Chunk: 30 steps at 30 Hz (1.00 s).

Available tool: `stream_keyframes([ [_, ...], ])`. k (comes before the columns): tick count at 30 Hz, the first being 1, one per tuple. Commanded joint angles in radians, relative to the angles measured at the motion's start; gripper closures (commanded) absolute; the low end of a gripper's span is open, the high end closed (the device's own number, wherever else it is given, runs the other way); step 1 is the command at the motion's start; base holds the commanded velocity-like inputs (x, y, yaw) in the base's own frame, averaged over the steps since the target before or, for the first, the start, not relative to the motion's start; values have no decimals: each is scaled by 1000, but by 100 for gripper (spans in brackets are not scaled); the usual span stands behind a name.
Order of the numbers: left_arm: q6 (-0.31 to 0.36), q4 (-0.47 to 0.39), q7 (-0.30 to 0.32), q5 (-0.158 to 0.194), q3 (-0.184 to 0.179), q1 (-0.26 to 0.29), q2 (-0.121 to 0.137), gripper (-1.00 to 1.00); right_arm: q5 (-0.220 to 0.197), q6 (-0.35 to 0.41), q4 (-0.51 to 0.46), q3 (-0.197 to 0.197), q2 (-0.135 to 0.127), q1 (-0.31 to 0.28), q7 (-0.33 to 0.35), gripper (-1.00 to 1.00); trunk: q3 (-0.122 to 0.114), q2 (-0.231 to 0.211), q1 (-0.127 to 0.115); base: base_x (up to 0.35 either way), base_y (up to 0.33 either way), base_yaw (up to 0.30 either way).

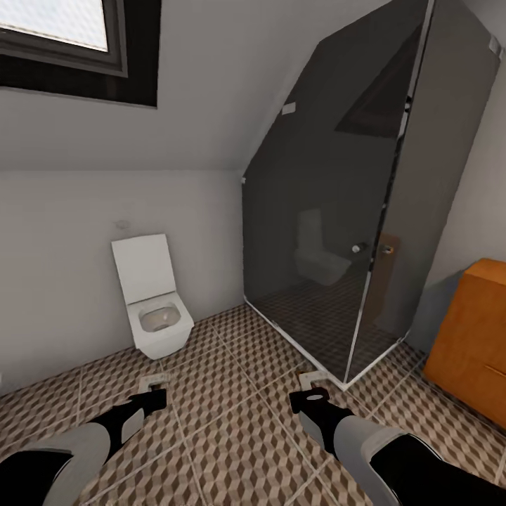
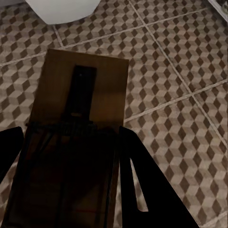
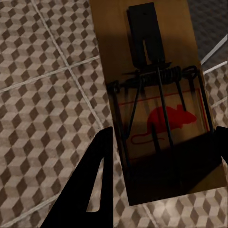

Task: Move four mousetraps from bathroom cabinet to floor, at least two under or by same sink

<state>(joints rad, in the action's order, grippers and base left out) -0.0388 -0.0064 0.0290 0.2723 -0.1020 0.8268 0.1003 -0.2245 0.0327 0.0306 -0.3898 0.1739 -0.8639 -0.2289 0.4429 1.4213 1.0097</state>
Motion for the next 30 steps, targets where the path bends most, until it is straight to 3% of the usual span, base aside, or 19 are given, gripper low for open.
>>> stream_keyframes([
  [1,-4,2,3,9,-8,0,5,100,-9,2,2,-9,1,-1,-1,100,1,1,0,0,0,295],
  [10,-11,2,5,7,-8,-1,40,100,-8,-1,2,-8,1,-1,2,100,1,1,0,0,0,295],
  [23,-15,2,2,14,-8,-2,42,100,-7,-1,2,-7,-2,-1,1,100,1,1,0,0,0,294],
  [30,-14,-1,2,12,-8,-2,40,100,-7,0,1,-5,-4,-1,0,100,1,1,0,143,0,99],
])
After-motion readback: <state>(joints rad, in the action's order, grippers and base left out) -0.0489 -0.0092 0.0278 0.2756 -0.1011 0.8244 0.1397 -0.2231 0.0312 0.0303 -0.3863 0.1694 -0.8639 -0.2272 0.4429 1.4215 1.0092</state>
